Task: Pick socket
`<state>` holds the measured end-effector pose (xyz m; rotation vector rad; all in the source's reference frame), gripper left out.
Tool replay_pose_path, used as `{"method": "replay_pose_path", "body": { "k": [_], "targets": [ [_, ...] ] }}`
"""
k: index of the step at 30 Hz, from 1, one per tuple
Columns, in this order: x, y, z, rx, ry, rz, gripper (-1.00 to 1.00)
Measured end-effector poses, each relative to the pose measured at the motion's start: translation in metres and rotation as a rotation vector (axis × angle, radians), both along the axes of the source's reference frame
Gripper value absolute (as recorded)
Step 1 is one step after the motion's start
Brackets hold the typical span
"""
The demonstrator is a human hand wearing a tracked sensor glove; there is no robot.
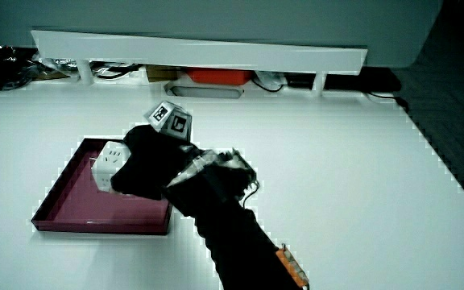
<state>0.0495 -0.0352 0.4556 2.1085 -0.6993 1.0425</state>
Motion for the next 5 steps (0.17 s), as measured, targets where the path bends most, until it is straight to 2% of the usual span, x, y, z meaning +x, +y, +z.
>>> {"method": "replay_pose_path", "body": {
  "k": [3,4,5],
  "targets": [
    [0.012,-0.002,-0.014,0.041,-0.033,0.011,1.0],
    [0.015,-0.004,-0.018,0.09,-0.032,0.007,1.0],
    [0.019,-0.005,-0.021,0.086,-0.062,0.014,1.0]
  ]
}}
